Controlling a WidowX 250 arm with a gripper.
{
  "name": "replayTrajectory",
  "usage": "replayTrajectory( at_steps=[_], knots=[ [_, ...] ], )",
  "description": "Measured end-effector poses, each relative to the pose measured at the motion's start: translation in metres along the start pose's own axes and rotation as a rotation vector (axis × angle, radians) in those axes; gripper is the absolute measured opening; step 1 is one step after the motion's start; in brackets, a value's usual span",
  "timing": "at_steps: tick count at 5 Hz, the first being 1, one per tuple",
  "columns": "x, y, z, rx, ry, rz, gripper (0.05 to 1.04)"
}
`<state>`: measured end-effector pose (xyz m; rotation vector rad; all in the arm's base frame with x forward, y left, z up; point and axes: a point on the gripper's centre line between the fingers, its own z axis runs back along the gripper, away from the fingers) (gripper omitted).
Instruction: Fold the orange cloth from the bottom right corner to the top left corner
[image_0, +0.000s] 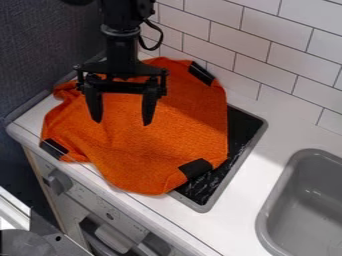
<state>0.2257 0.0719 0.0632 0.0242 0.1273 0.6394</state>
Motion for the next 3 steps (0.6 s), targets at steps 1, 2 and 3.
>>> replayTrajectory(
  at_steps=[1,2,3],
  knots=[
    [-0.004,-0.001,-0.007,0.006,0.029,0.002,1.001],
    [-0.015,-0.035,-0.023,-0.004,0.065,-0.026,1.0],
    [-0.024,-0.072,-0.036,-0.089,0.088,-0.059,1.0]
  ],
)
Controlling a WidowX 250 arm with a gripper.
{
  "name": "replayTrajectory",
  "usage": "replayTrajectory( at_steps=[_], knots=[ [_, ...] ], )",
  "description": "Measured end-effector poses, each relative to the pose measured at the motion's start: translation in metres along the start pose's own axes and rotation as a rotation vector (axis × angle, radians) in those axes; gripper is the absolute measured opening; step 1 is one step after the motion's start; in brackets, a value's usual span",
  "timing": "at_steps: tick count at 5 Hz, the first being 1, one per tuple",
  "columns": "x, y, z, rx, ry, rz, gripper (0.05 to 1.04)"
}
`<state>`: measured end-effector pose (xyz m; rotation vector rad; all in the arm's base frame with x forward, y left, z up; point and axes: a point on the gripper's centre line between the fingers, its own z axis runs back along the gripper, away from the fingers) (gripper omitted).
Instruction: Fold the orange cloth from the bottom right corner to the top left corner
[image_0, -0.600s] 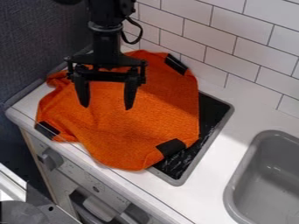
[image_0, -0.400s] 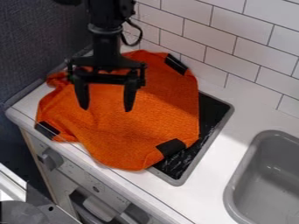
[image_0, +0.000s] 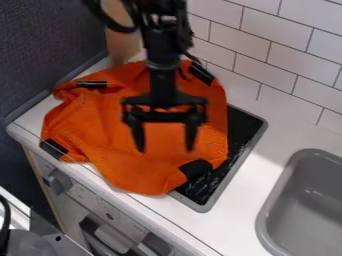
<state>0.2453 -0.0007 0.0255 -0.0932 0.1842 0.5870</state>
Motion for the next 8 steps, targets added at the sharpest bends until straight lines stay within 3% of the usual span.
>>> replayTrajectory(
  at_steps=[1,2,4,5,7,8],
  knots=[
    [-0.003,-0.041,-0.019,-0.016,0.055,-0.097,1.0],
    [0.005,-0.06,-0.028,0.012,0.051,-0.133,1.0],
    [0.018,-0.067,-0.048,0.038,0.101,-0.135,0.991],
    [0.019,-0.067,-0.049,0.039,0.1,-0.136,0.921],
    [0.018,-0.063,-0.05,0.048,0.106,-0.131,0.426],
    [0.017,-0.061,-0.05,0.053,0.102,-0.128,0.24]
  ],
)
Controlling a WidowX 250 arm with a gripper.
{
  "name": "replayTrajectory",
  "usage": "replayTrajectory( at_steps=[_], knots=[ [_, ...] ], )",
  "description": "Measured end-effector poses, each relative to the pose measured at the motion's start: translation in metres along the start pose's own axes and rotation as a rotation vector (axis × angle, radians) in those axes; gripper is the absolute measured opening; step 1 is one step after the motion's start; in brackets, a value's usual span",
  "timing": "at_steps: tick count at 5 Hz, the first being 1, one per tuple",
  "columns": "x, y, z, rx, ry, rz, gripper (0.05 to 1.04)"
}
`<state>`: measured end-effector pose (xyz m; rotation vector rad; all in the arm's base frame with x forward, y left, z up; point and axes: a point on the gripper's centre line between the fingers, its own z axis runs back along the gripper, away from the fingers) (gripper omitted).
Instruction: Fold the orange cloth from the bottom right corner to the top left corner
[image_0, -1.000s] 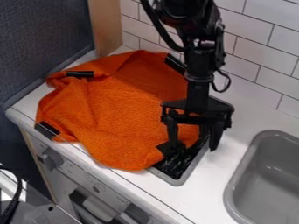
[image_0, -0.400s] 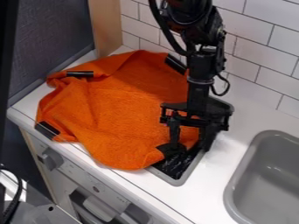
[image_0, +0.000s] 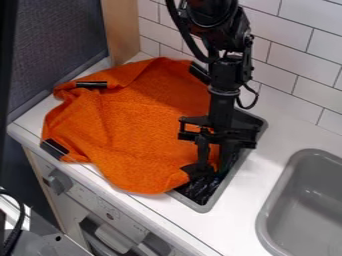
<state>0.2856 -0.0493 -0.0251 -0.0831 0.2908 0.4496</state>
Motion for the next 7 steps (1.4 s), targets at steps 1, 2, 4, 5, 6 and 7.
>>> replayTrajectory(
  at_steps=[1,2,4,5,6,7],
  knots=[
    [0.0,0.002,0.001,0.007,-0.01,0.013,0.106],
    [-0.01,0.002,0.004,0.018,-0.024,0.014,0.051],
    [-0.039,0.005,0.054,0.035,-0.09,0.024,0.051],
    [-0.039,0.021,0.077,0.014,-0.122,0.068,0.051],
    [-0.016,0.059,0.09,-0.01,-0.13,0.165,0.051],
    [0.012,0.093,0.115,-0.062,-0.204,0.212,0.051]
  ],
)
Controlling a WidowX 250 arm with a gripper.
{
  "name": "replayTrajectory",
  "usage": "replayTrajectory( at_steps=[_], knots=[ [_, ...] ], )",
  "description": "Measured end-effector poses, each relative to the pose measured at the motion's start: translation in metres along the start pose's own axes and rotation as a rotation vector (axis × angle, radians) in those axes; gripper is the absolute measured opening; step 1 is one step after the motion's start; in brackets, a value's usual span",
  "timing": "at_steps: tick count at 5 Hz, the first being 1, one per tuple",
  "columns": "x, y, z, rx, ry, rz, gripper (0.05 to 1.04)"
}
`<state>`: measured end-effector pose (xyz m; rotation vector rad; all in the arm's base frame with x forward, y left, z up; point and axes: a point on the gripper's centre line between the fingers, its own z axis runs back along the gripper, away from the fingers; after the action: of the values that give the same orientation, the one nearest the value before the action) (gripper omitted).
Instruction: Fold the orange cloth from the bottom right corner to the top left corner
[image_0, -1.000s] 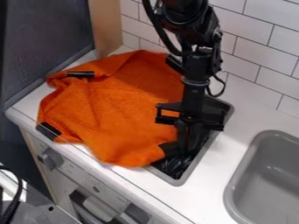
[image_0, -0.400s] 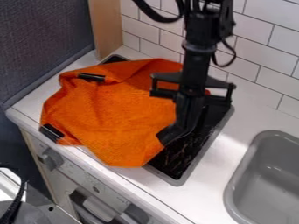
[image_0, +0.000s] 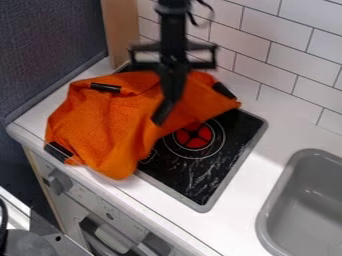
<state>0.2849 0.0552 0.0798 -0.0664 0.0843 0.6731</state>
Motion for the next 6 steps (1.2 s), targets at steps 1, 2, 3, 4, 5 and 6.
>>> replayTrajectory(
  at_steps=[1,2,3,4,5,6],
  knots=[
    [0.043,0.029,0.017,-0.053,-0.065,0.032,0.051],
    [0.079,0.061,0.023,-0.014,-0.105,0.066,0.051],
    [0.097,0.098,0.016,0.042,-0.118,0.13,0.051],
    [0.107,0.111,-0.012,0.075,-0.116,0.156,0.051],
    [0.106,0.119,-0.039,0.116,-0.118,0.172,0.07],
    [0.104,0.121,-0.046,0.132,-0.123,0.145,0.213]
  ],
)
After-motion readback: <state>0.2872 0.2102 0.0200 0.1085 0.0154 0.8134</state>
